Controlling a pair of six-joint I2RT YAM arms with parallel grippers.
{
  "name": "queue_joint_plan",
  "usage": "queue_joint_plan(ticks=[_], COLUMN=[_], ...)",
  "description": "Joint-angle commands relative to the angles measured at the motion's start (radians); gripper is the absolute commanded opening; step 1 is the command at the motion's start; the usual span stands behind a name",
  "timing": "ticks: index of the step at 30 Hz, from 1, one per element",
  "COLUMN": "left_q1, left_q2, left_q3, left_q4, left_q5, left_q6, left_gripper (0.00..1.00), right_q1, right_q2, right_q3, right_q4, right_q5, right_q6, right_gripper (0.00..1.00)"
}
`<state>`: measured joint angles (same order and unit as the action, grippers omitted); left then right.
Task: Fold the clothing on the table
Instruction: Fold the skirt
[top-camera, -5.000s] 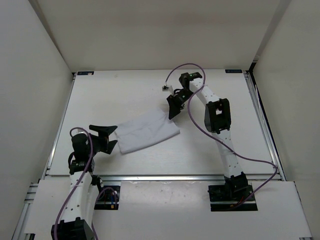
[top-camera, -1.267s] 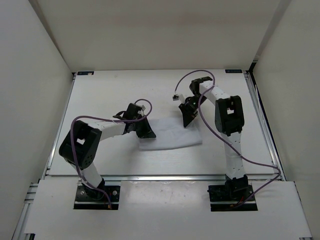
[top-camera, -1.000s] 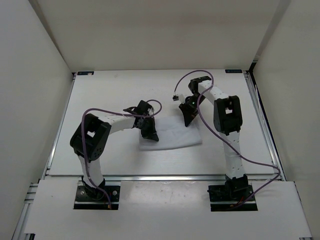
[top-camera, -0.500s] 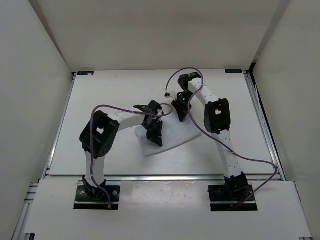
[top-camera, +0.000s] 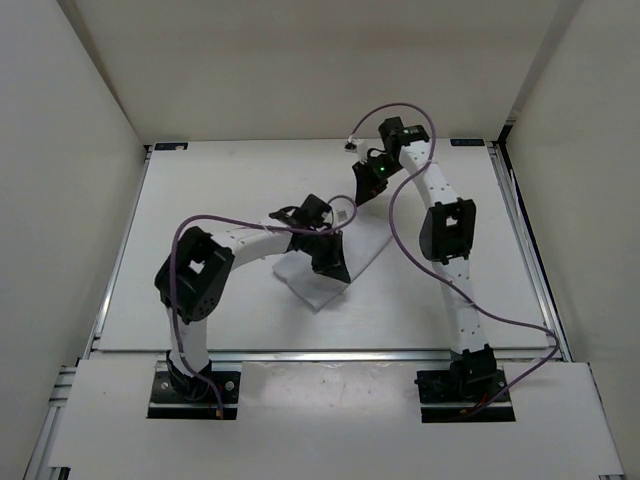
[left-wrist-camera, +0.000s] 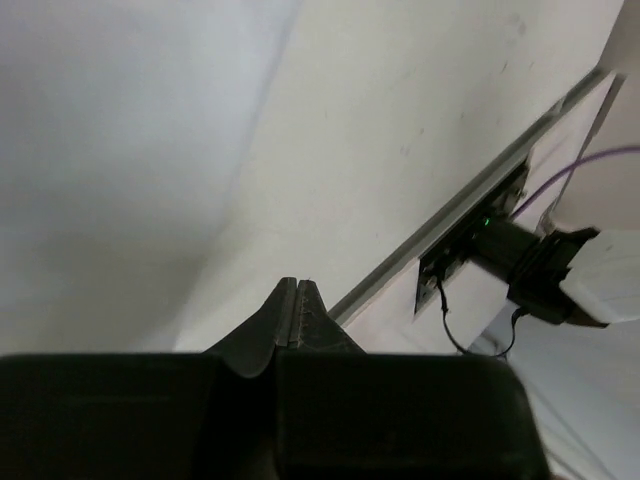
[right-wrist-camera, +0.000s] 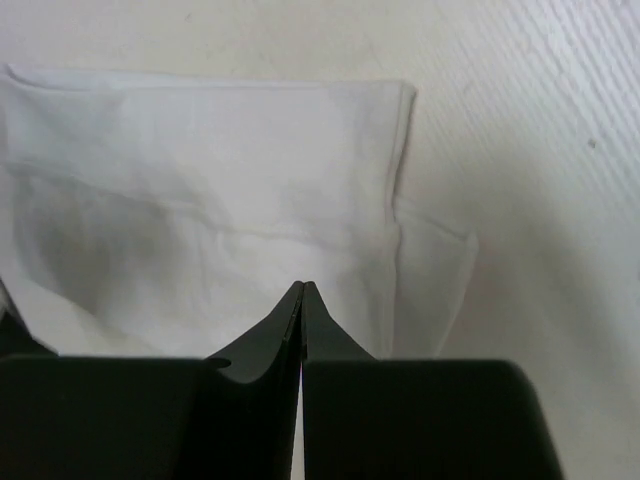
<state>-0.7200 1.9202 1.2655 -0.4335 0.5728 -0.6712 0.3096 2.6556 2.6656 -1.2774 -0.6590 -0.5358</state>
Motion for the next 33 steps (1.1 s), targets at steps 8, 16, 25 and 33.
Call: queue_joint_plan(ticks=[8, 16, 25, 33], left_q1=[0.044, -0.036, -0.016, -0.024], left_q2=[-0.072, -0.027, -0.076, -0.058], left_q3=[0.221, 0.212, 0.095, 0.054], left_q4=[-0.436, -0.493, -0.419, -0.361], left_q5=[-0.541, -0.890, -1.004, -0.941], left_q6=[0.317, 0.390, 0.449, 0.441], left_gripper=[0.00, 0.00, 0.00, 0.00], right_q1=[-0.027, 0.060, 0.094, 0.140], right_q2=[-0.252, -0.432, -0.477, -0.485], right_q3=[-0.400, -0.646, -0.799, -0.911], right_q4=[-0.041, 0.217, 0.450, 0.481], right_q5=[-0.047, 0.232, 0.509, 0.616], right_q6=[-0.035, 0.140, 0.324, 0.389], right_gripper=[0.00, 0.00, 0.00, 0.00])
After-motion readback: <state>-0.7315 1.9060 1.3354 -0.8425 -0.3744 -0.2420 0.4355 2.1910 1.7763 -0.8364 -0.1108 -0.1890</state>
